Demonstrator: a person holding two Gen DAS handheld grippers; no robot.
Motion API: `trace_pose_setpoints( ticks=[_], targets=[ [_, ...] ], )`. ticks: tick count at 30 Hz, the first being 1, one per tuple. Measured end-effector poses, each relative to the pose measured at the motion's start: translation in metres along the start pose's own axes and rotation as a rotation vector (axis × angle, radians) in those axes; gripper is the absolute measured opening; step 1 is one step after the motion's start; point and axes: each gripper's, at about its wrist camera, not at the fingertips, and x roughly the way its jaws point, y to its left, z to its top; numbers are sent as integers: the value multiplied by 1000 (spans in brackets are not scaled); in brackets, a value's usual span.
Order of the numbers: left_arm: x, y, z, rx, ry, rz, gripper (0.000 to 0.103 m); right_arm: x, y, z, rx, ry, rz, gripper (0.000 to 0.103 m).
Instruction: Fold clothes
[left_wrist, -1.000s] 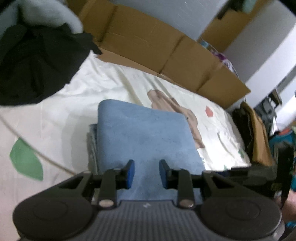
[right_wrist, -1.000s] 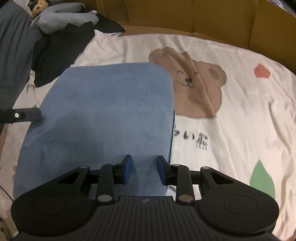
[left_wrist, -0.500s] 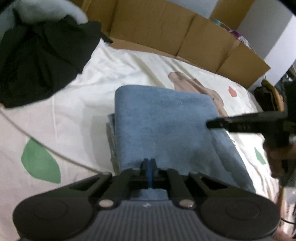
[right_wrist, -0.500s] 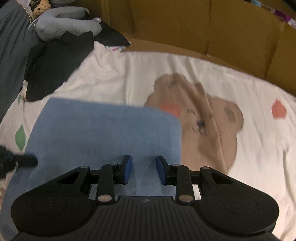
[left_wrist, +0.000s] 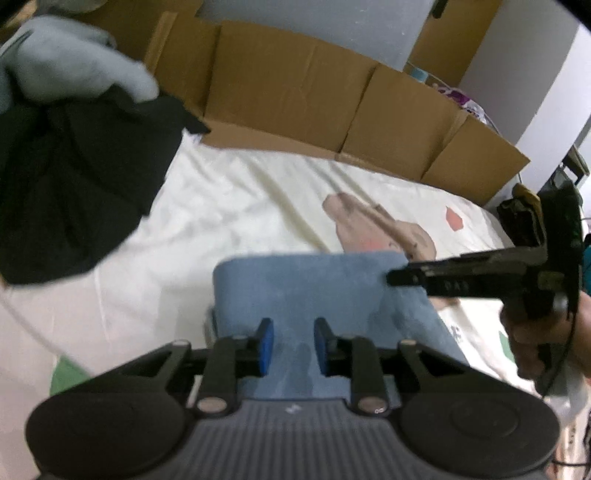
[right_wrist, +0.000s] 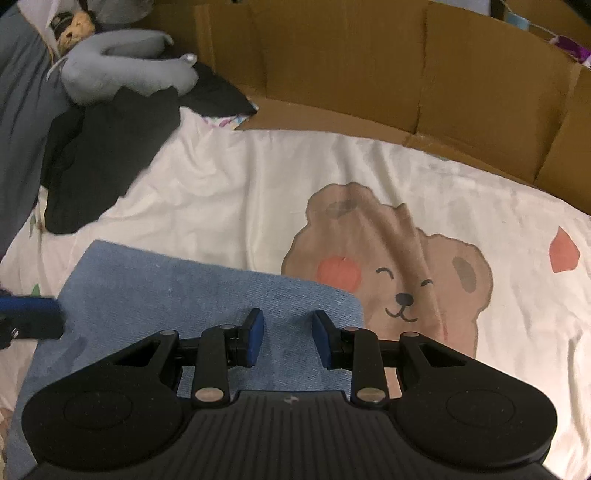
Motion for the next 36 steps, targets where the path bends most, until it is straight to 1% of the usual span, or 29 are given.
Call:
trace_pose_setpoints(
  ticks=[4,5,11,13,15,17,20,21,24,26,28,30,32,34,36],
  targets=[
    [21,-5,10,30,9,1,25,9,-2,2,14,17,-1,37],
    [25,-4,10,29,14,9,28,12,-1,1,17,26,1,37],
    [51,1,5,42,47,53,26,23,-6,-1,49,63,43,38],
    [55,2,0,49,48,57,26,25,-6,0,39,83,54,38],
    [53,5,2,25,52,51,26,26,-3,-1,-4,85,57,40],
    [46,2,6,29,56,55,26,23,0,-3,-49,81,61,40],
    [30,-8,7,80,65,64,26,12,-5,-4,-23,108,82,40],
    [24,-9,5,81,70,59,26,7,-5,-7,-22,115,84,40],
    [5,-13,-5,74,82,45,26,-10,-5,-25,-55,124,74,40],
    [-4,-18,-14,84,93,62,26,-23,-6,-41,-74,124,68,40],
    [-15,-20,-25,76,98,86,27,-36,-5,-55,-94,111,43,38],
    [-27,-18,-32,45,89,102,32,-48,-10,-65,-74,109,39,38],
    [-41,-16,-38,5,73,117,47,-62,-17,-73,-29,108,55,38],
    [-53,-14,-46,-36,66,120,52,-76,-21,-79,-2,95,46,38],
    [-61,-13,-55,-76,76,112,52,-89,-25,-84,38,91,44,39]
  ],
)
